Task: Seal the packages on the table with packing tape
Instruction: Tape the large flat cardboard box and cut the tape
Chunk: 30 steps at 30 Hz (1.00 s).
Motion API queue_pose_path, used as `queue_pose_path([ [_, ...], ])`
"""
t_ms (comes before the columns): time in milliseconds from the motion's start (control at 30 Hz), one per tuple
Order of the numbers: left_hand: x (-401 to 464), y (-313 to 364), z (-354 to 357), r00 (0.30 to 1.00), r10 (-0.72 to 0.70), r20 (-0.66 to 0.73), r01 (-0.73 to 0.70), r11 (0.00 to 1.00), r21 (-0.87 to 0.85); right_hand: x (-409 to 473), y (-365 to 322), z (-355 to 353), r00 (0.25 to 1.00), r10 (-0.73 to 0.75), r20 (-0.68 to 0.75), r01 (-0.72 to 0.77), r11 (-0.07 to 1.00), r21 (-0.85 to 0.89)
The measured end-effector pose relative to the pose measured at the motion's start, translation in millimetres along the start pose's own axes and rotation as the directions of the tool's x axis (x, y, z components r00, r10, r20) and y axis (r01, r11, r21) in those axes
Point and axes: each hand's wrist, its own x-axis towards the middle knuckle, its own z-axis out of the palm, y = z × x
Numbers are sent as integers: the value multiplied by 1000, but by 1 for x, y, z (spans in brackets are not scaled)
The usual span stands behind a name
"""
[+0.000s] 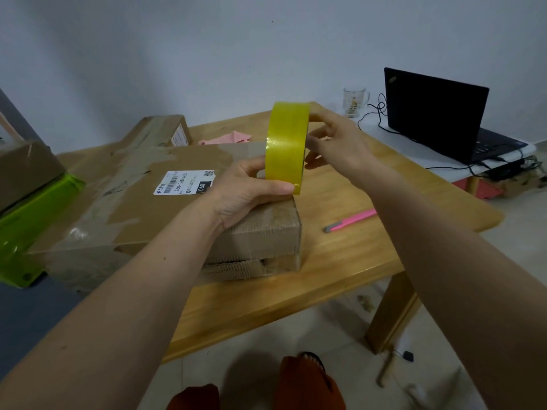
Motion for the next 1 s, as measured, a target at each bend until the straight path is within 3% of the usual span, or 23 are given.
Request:
queue_pose_path([
  [67,0,0,1,1000,-8,-15,8,999,-40,-8,15,-5,997,58,-41,-59,998,-19],
  [133,0,0,0,1000,-12,-22,11,999,-53,-20,38,-10,989,133,-60,-145,938,-315],
  [200,1,0,1,999,-22,-28,20,998,-64,-35,63,-11,958,286,20,-201,719,-666],
  [233,1,-1,1,999,-24,-28,22,997,-72,-43,73,-11,928,369,57,-198,616,-763],
  [300,0,-1,3,999,-20,-26,18,997,-79,-56,84,-9,896,437,79,-165,494,-853],
  [433,-2,-1,5,999,-6,-40,2,996,-91,-63,84,-6,929,361,82,-81,414,-907],
  [633,-2,-3,3,998,14,-60,-21,992,-122,-75,78,-8,933,343,112,-61,454,-889],
  [767,-1,-4,1,998,11,-56,-19,989,-146,-87,71,-11,993,120,20,-46,521,-852],
  [900,-1,-4,0,999,12,-51,-19,990,-142,-95,42,-16,974,-129,-188,-39,718,-695],
  [1000,-2,-4,0,998,9,-56,-17,989,-146,-106,20,-17,899,-177,-401,3,918,-398],
])
